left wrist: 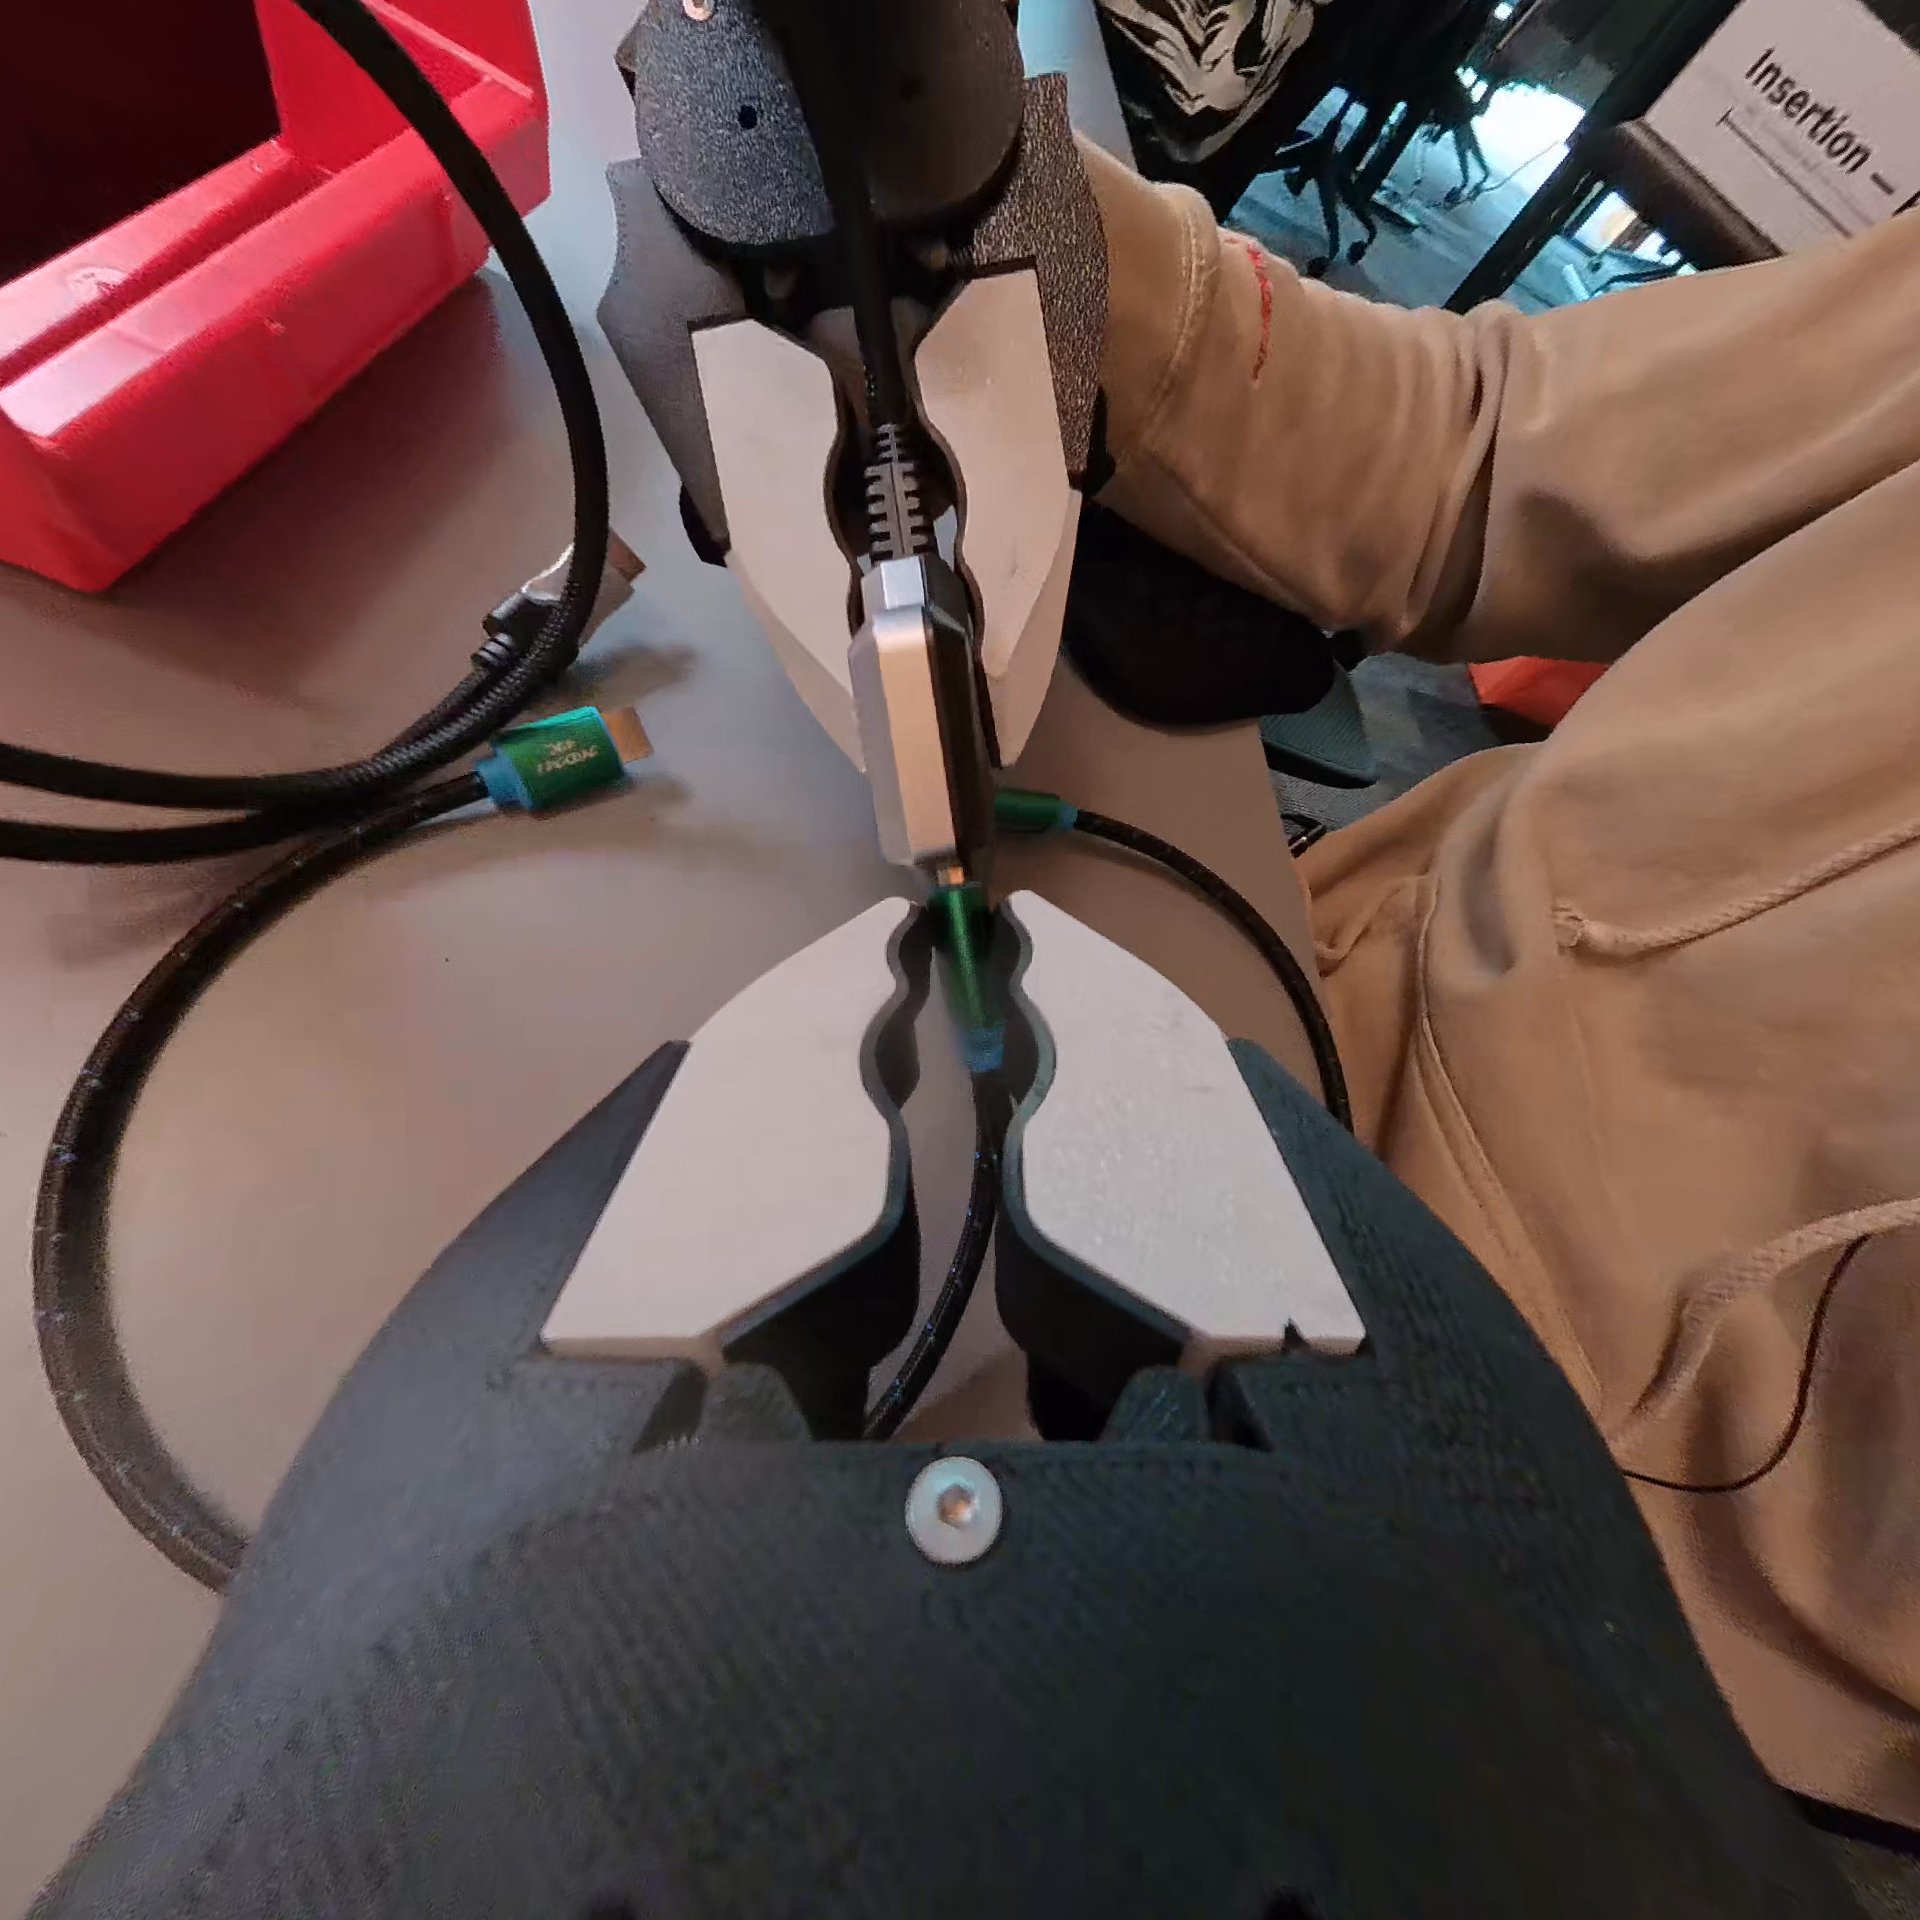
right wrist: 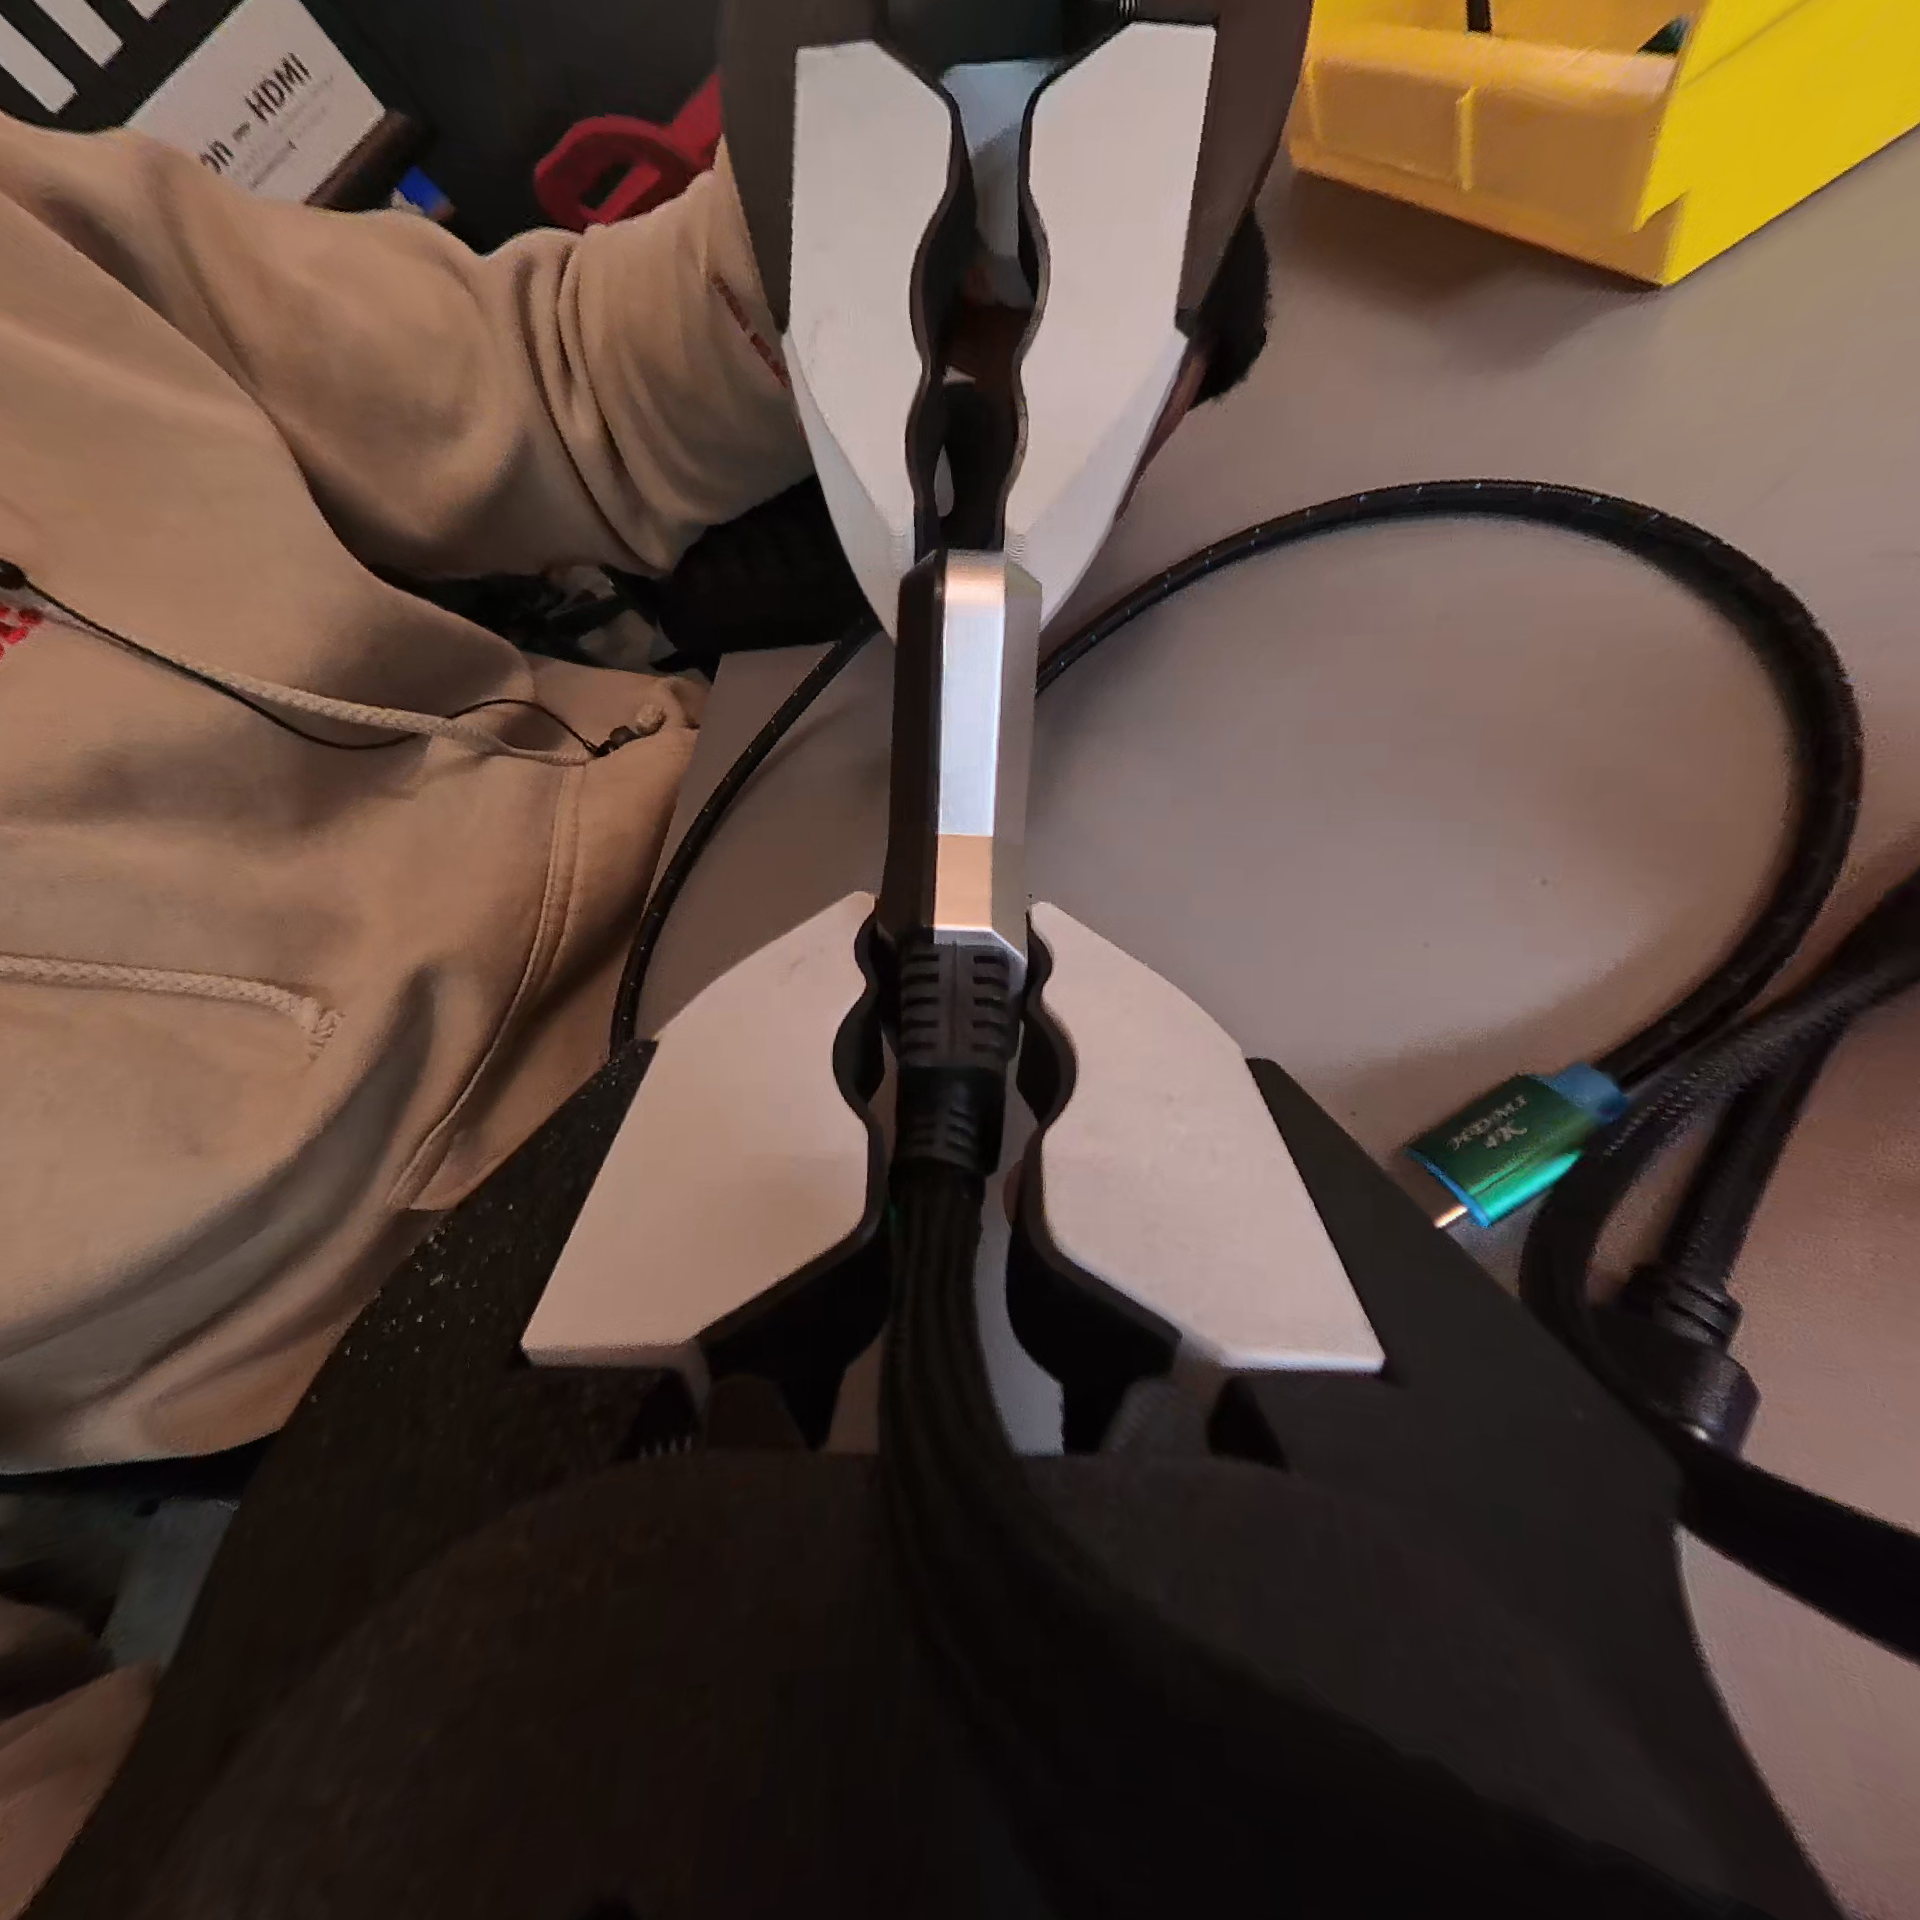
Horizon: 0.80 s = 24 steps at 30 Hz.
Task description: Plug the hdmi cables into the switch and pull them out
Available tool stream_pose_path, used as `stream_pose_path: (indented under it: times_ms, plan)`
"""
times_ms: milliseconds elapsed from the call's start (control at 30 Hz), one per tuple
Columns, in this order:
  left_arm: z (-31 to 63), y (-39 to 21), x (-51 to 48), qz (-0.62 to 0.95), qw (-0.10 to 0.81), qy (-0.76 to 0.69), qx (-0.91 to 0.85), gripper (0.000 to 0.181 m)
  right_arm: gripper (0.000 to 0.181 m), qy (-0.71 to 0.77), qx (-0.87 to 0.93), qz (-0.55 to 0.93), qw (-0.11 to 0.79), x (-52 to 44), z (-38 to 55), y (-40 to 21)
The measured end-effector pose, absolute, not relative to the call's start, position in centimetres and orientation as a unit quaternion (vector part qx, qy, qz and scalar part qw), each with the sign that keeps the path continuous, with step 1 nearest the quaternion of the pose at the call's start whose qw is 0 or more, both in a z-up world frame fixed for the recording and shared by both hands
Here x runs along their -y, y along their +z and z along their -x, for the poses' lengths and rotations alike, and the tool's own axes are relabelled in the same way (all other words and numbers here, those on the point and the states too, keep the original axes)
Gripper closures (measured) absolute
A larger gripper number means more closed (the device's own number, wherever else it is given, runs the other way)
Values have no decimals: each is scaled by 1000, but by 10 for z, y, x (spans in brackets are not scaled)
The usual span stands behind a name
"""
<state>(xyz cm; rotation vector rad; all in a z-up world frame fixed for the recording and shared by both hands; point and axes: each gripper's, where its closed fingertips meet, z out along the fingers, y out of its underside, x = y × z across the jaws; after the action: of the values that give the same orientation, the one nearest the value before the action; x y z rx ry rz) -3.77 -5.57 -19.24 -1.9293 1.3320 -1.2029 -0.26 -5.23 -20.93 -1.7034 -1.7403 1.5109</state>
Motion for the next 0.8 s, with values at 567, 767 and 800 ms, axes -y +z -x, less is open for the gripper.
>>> stream_pose_path:
  times_ms: [567,767,800]
  plan:
    - [46,-175,44,699,314,-444,-465,167,158,586,527,559,258,30,25,-173]
    - [49,-182,42,707,324,-419,-469,170,158,592,505,562,280,20,19,-164]
    - [49,-183,41,709,325,-415,-469,170,158,591,506,563,280,20,19,-164]
